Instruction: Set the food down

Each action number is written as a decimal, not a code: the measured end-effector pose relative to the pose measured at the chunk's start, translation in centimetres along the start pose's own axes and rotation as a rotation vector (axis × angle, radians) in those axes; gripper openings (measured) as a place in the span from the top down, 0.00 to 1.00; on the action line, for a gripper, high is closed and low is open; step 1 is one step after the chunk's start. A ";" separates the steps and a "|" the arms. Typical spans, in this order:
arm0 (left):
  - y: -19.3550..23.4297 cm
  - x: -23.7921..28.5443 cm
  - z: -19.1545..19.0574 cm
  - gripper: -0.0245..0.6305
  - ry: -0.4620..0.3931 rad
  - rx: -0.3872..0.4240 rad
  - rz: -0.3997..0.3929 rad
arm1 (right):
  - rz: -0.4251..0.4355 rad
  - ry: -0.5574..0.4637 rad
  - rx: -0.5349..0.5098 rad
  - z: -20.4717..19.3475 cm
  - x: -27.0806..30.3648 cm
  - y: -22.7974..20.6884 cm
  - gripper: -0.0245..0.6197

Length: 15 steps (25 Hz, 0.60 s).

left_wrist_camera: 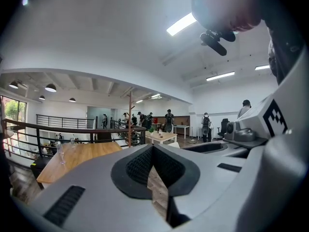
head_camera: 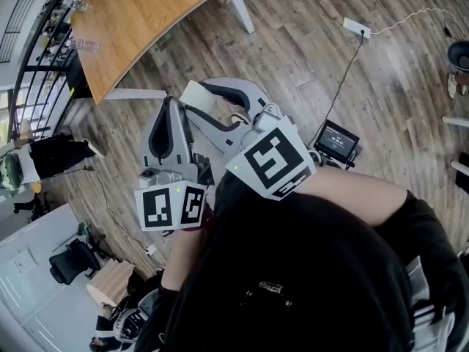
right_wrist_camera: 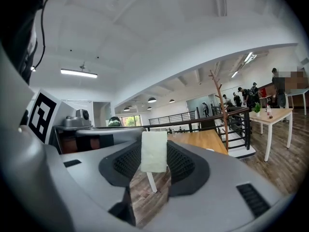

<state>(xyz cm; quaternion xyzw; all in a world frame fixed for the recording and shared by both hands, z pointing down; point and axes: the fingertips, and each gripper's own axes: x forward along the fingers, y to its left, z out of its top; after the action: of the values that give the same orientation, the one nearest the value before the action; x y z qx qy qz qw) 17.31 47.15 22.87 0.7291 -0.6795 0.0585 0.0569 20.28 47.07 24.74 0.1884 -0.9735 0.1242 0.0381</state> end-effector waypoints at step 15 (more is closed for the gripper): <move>7.4 6.1 -0.5 0.96 -0.012 -0.034 -0.071 | -0.085 0.042 -0.036 0.6 8.6 -3.1 0.70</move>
<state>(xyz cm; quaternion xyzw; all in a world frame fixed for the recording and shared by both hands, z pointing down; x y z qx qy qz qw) 10.34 40.67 24.38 0.7520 -0.6544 0.0406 0.0675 13.45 41.07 25.95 0.2262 -0.9657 0.1088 0.0672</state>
